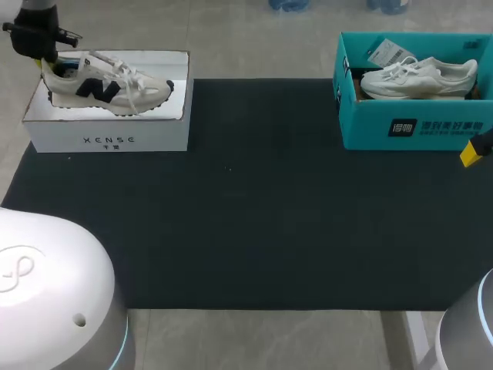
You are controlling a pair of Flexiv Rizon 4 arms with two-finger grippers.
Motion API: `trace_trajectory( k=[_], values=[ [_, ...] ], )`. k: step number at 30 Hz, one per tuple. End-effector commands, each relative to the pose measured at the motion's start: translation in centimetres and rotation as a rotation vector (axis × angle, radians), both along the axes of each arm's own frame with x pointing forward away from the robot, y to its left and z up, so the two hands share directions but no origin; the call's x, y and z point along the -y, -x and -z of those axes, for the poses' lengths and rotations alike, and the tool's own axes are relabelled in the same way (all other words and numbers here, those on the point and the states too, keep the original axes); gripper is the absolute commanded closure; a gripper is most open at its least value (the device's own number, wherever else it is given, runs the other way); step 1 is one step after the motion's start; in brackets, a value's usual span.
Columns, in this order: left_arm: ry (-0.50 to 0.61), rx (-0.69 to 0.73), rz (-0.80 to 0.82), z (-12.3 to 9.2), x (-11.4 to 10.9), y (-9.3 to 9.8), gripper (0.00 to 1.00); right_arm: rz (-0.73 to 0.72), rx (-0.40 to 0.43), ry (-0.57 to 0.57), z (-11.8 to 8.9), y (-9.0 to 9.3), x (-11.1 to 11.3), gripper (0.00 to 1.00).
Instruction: Take the shoe out of the shoebox, open the shoe tongue, remove and reinsert the insole, then place the shoe into the shoebox
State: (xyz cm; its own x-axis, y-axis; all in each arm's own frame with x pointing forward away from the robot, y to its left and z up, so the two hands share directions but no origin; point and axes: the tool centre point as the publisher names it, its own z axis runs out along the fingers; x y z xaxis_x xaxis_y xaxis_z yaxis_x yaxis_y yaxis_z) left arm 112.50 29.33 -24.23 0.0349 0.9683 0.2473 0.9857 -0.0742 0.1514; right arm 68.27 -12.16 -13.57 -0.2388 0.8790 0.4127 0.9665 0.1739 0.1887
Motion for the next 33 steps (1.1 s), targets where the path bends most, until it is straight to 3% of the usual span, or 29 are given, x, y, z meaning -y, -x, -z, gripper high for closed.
trace_trajectory(
  k=[1,15,24,33],
  values=[
    [-0.004,-0.018,-0.006,-0.2,-0.3,-0.7,1.00,-0.001,-0.003,0.001,0.0,-0.2,0.0,0.00],
    [-0.027,-0.048,0.001,3.3,-0.1,1.1,1.00,-0.001,-0.003,0.001,0.0,-0.2,0.0,0.00],
    [-0.023,-0.043,0.000,4.5,-0.1,1.1,1.00,-0.001,-0.003,0.001,0.0,-0.2,0.0,0.00],
    [0.000,-0.052,-0.003,7.9,-0.3,1.0,1.00,-0.001,-0.003,0.001,0.0,-0.2,0.0,0.00]
  ],
)
